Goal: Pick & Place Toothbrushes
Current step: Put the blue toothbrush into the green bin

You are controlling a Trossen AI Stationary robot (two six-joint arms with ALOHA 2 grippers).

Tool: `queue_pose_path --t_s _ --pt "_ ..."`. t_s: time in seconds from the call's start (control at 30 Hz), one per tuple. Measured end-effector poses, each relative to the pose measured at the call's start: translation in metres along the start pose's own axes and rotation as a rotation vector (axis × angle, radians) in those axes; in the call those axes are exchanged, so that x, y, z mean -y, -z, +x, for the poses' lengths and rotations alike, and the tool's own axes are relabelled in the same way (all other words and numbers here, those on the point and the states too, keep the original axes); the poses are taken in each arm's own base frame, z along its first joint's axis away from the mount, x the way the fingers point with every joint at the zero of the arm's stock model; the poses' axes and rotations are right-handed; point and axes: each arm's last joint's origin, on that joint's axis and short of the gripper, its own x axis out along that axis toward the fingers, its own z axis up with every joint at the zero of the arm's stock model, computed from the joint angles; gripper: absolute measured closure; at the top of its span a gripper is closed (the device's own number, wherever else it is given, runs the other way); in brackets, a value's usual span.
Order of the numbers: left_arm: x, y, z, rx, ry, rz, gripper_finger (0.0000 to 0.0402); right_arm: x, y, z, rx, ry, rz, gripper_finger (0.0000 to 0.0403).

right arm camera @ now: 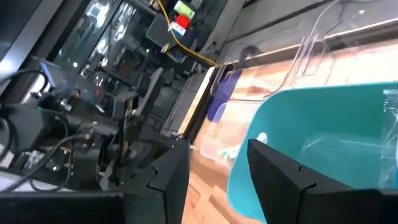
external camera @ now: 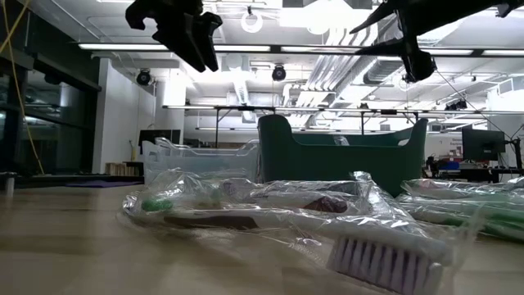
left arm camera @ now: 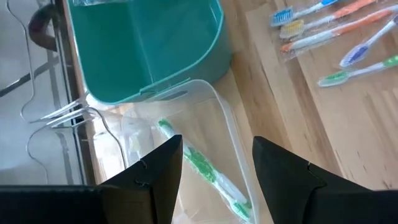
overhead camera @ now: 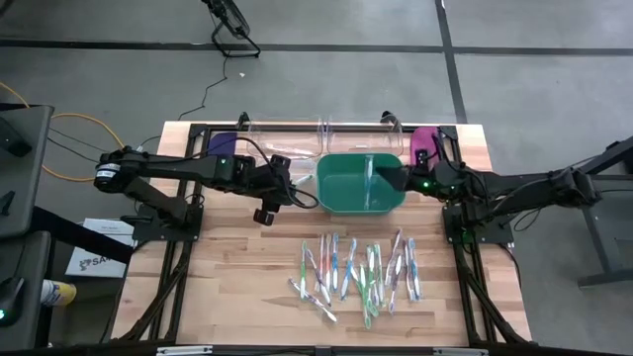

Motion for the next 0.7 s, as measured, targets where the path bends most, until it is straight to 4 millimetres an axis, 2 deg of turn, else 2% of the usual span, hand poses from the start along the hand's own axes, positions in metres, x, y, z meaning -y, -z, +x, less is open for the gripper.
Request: queue_pose_path --t_s 0.3,0.5,0.7 --pt "0.004 -0.005 0.015 0.015 0.09 0.011 0.0213 -0.003 0.008 -0.003 -0.059 -0.022 -0.032 0.0269" --pt "0.006 -0.007 0.026 -0.002 0.1 0.006 0.0213 0.011 0.014 0.003 -0.007 0.158 0.018 0.0287" --pt "0.006 -0.008 0.027 0.001 0.104 -0.072 0.0213 0.022 0.013 0.014 0.003 0.247 -0.042 0.0311"
